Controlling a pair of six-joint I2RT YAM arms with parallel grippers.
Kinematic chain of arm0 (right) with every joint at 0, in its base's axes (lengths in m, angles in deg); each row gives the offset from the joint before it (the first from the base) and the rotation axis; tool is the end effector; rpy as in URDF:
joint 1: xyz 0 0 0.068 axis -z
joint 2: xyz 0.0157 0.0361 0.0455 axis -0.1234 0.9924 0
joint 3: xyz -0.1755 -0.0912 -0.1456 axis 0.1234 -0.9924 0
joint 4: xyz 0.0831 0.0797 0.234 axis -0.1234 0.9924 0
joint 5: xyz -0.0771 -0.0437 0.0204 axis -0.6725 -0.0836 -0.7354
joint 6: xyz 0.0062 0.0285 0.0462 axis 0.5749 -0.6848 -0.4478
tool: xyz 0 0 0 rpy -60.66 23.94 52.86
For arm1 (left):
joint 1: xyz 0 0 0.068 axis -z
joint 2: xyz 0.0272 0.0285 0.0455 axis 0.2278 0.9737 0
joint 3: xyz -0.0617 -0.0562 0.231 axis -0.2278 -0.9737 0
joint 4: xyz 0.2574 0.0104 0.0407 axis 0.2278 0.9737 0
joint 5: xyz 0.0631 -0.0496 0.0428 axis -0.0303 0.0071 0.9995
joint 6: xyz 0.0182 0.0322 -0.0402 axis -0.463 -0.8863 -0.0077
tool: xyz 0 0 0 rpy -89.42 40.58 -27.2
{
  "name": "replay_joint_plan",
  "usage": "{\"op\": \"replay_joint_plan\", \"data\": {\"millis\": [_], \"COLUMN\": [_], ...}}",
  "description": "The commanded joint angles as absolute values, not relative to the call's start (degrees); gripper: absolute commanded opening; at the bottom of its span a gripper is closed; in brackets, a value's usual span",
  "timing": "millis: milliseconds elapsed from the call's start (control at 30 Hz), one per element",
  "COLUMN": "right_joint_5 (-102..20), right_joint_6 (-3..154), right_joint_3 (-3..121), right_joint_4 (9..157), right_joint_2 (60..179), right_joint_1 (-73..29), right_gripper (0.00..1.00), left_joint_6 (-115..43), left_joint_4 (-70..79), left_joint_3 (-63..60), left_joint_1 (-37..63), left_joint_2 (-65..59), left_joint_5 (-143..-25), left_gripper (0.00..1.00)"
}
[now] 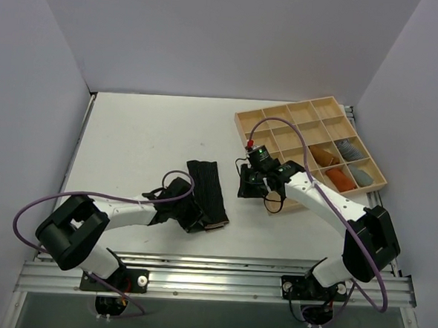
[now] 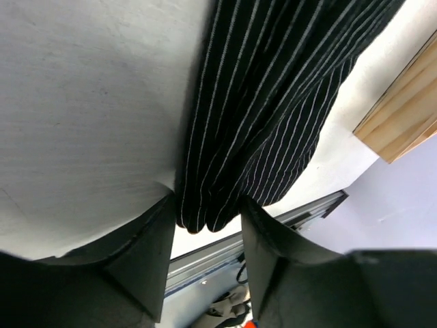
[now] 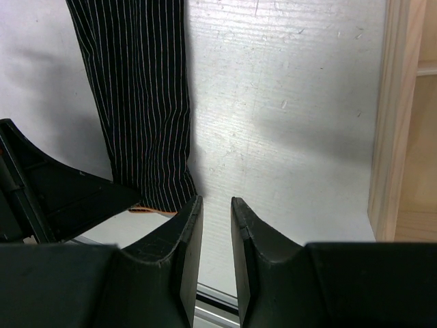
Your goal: Roll the underwear
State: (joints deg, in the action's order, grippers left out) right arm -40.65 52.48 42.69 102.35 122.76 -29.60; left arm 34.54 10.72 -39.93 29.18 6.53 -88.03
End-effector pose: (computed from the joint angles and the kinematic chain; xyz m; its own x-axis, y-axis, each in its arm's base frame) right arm 0.2553 0.1966 0.2195 -0.8261 -0.0010 -0.5636 -0.2989 0.8485 0.4367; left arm 0.1885 -0.1825 0.1061 -0.8236 -0.5584 0.0990 -0.5016 0.6358 -0.5866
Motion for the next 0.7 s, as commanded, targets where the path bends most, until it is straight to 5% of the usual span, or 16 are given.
{"op": "replay_joint_plan", "data": {"millis": [0,300,667], "right_joint_5": [-40.3,-38.7,-46.8], "right_joint_6": [53.8,62.5,67.6], "right_joint_3": [42.0,41.0,43.0], "right_joint_4": [102.5,100.1,100.7], "right_joint_2": [121.6,122.7,127.4], "right_joint_1": [-29.2,-29.4,-42.6], "right_gripper": [0.2,0.28,0.36], "left_joint_6": [37.6,29.9,17.0], "left_joint_4": [11.2,16.7,25.7], "left_joint_3": [-41.0,-36.8,-32.0], "left_joint_1": [29.7,24.2,15.1], "left_joint_2": [8.0,7.4,12.0], "left_joint_5": [-83.9,-88.0,-104.0], "left_gripper": [0.48,0.03,0.02]}}
